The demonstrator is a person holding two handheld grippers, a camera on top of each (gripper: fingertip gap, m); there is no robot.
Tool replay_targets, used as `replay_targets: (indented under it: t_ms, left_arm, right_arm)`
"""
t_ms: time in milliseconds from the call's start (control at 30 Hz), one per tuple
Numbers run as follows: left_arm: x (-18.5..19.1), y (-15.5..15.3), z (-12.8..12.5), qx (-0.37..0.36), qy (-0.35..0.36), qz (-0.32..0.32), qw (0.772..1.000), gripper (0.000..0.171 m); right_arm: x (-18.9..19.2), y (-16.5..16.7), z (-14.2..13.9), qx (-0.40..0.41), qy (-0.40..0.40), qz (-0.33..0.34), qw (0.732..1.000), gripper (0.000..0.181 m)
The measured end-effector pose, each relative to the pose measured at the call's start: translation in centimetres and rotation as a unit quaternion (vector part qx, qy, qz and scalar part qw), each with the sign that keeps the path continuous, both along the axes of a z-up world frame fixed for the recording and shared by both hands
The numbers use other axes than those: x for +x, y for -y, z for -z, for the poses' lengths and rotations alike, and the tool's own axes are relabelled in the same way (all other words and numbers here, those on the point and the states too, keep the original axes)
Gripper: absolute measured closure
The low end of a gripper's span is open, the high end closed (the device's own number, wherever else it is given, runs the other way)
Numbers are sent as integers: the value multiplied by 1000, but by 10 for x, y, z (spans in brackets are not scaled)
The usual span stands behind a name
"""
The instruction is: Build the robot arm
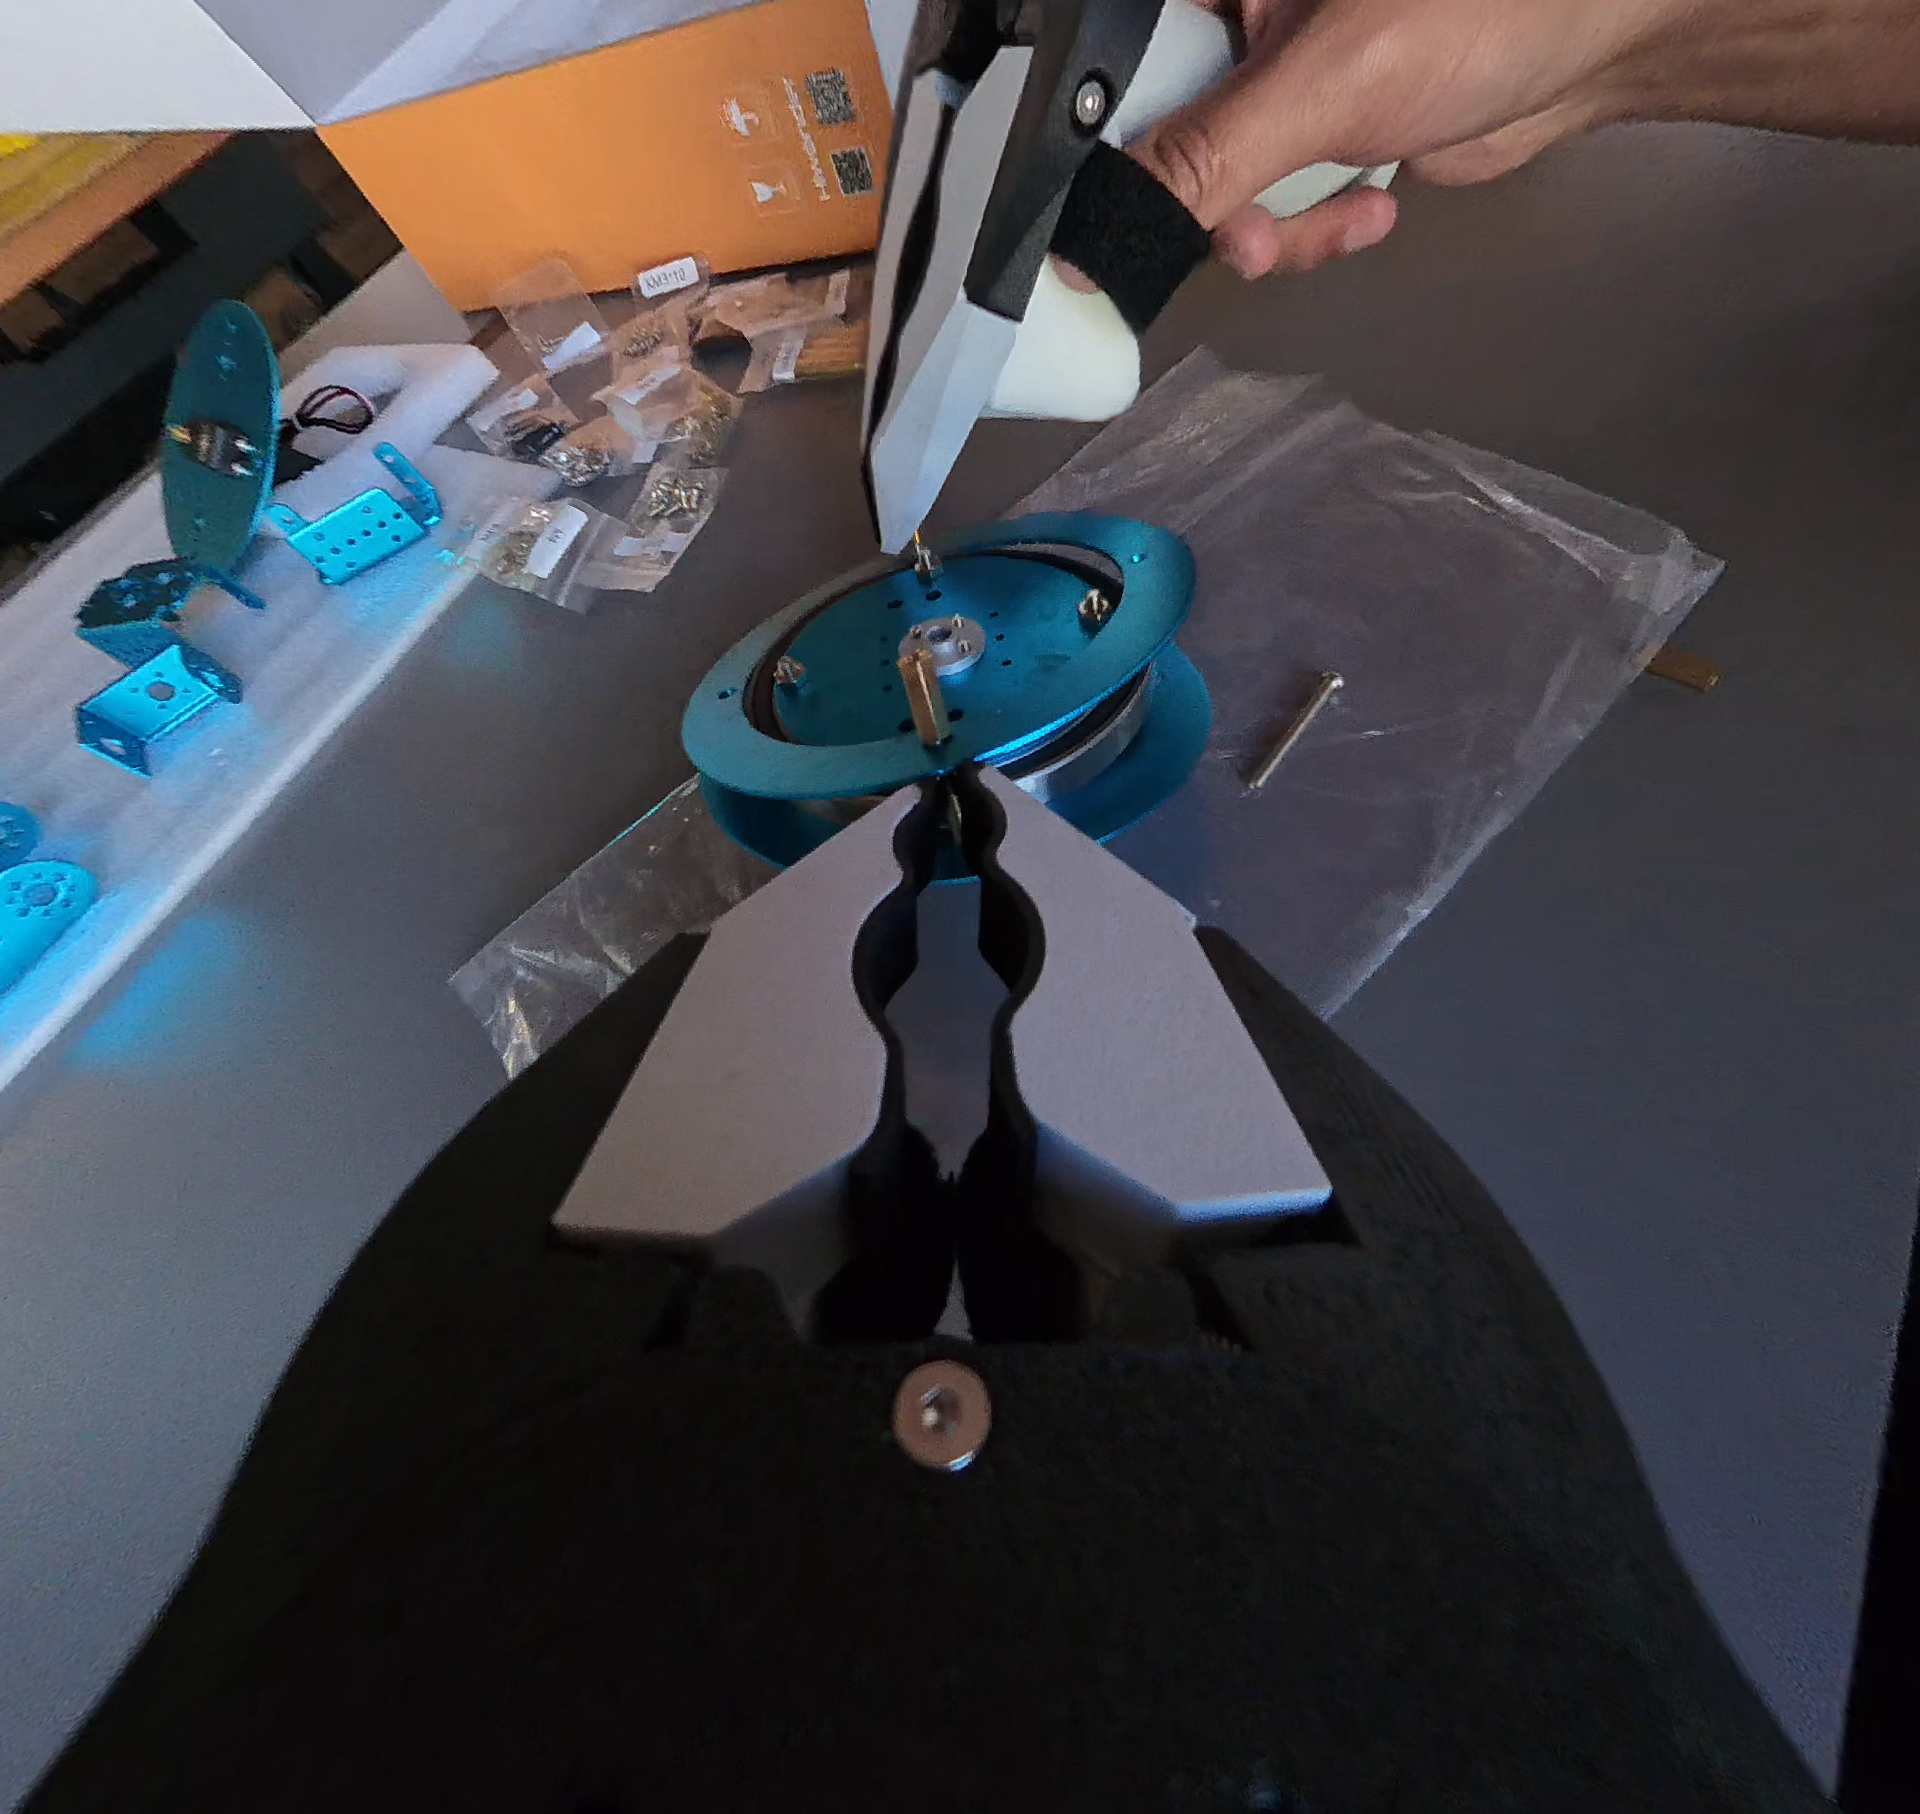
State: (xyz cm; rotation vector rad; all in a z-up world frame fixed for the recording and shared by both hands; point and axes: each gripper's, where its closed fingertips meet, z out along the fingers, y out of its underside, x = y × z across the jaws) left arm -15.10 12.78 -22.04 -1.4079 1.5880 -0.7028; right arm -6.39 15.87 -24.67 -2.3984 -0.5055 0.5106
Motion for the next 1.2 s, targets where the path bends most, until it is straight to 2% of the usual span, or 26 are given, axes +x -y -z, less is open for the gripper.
replay_targets:
  t_ms: [100, 233, 333, 533, 667, 833, 900, 1067, 1200]
  left_arm:
    - [5, -5, 11, -4, -5, 6, 1000, 169]
    - [0, 2, 26, -31, -20, 21, 999, 164]
    - [-4, 0, 14, -26, 22, 11, 999, 166]
    - [-7, -4, 8, -37, 5, 26, 999, 162]
    - [-1, -10, 10, -65, -26, 70, 995, 155]
    - [4, -11, 26, 21, -77, 160, 984, 153]
    - [6, -13, 27, 19, -84, 177, 980, 153]
    - [8, -15, 28, 30, -93, 208, 973, 153]
    - [13, -14, 24, 17, -57, 202, 978, 155]
  right_arm:
    - [5, 0, 11, 2, -26, -3, 1000, 176]
    - [11, 3, 7, 12, -41, 0, 999, 177]
    - [22, 1, 4, 23, -17, 8, 1000, 177]
    - [23, 3, 4, 24, -36, 2, 999, 177]
    - [23, 2, 4, 28, -48, 9, 998, 177]
    - [19, 9, 3, 30, -44, -4, 999, 176]
    - [13, 14, 5, 22, -45, -24, 998, 175]
    - [13, 15, 5, 26, -29, -26, 999, 176]
    - [14, 15, 4, 21, -36, -20, 999, 176]
